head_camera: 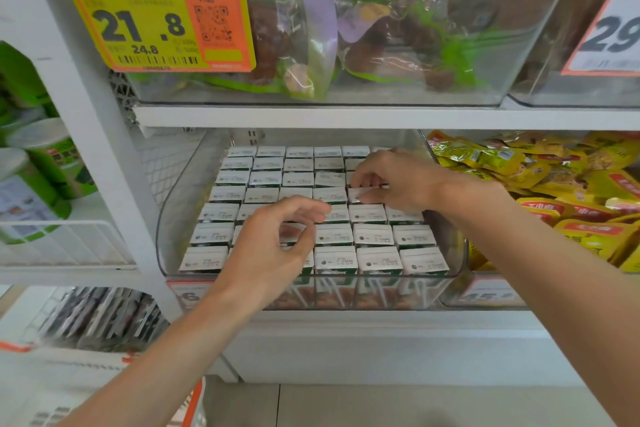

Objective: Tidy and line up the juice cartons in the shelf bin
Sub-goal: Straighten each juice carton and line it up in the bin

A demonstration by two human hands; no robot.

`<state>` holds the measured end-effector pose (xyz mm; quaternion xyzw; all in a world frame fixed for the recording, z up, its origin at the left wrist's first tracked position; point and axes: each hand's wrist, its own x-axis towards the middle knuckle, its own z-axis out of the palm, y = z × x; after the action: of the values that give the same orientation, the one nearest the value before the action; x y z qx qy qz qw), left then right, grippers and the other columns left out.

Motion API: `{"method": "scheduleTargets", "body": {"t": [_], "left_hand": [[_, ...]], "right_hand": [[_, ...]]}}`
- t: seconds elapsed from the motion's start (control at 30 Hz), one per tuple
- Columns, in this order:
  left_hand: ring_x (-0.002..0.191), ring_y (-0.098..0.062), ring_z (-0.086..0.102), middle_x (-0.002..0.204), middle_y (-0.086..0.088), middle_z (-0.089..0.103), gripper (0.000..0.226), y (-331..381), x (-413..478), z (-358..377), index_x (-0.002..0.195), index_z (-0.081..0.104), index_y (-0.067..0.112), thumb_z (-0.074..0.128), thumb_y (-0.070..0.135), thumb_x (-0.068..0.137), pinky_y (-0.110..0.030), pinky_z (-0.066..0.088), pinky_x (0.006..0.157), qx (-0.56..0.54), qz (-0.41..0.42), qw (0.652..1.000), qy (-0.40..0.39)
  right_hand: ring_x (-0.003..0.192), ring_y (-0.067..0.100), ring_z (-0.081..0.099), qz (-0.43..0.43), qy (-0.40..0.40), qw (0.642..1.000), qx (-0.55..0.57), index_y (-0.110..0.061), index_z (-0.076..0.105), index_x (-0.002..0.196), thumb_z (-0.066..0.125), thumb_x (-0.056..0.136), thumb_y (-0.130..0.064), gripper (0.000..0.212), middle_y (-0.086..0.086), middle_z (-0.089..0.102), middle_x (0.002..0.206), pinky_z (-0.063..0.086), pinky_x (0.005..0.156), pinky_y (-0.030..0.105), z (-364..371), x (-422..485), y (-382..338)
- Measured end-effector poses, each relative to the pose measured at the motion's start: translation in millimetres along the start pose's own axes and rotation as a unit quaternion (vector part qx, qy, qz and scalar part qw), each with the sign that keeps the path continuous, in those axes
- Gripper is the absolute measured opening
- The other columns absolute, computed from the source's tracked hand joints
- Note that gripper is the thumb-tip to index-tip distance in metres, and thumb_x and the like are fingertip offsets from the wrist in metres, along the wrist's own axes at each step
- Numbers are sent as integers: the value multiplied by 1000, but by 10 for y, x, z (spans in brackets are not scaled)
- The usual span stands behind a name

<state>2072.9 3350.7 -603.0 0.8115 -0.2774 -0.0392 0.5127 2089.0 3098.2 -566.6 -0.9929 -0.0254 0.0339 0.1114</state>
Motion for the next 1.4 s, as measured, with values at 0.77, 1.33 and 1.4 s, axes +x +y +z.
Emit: {"method": "scheduleTargets", "body": {"t": [0.77, 1.33, 1.4], "left_hand": [[128, 7, 54, 138, 23, 60, 61, 13, -23, -77, 153, 44, 40, 69, 32, 98, -28, 47, 112, 2, 19, 1000, -18], [103, -6, 76, 111, 9, 80, 28, 139, -102, -214, 123, 73, 29, 65, 36, 97, -11, 57, 77, -237, -76, 967, -56], [103, -9, 77, 110, 6, 81, 27, 139, -106, -206, 119, 74, 28, 59, 40, 100, -14, 58, 78, -257, -89, 960, -63]], "right_hand": [[118, 14, 57, -111, 225, 964, 87, -14, 65, 135, 71, 100, -13, 35, -1, 65, 126, 40, 99, 18, -40, -699, -470], [93, 12, 79, 92, 145, 795, 582, -19, 76, 114, 80, 91, -30, 26, -1, 82, 99, 62, 81, 20, 390, -986, -832], [90, 13, 79, 102, 154, 786, 590, -18, 76, 113, 79, 92, -29, 24, 0, 82, 97, 61, 78, 18, 406, -987, -833]]}}
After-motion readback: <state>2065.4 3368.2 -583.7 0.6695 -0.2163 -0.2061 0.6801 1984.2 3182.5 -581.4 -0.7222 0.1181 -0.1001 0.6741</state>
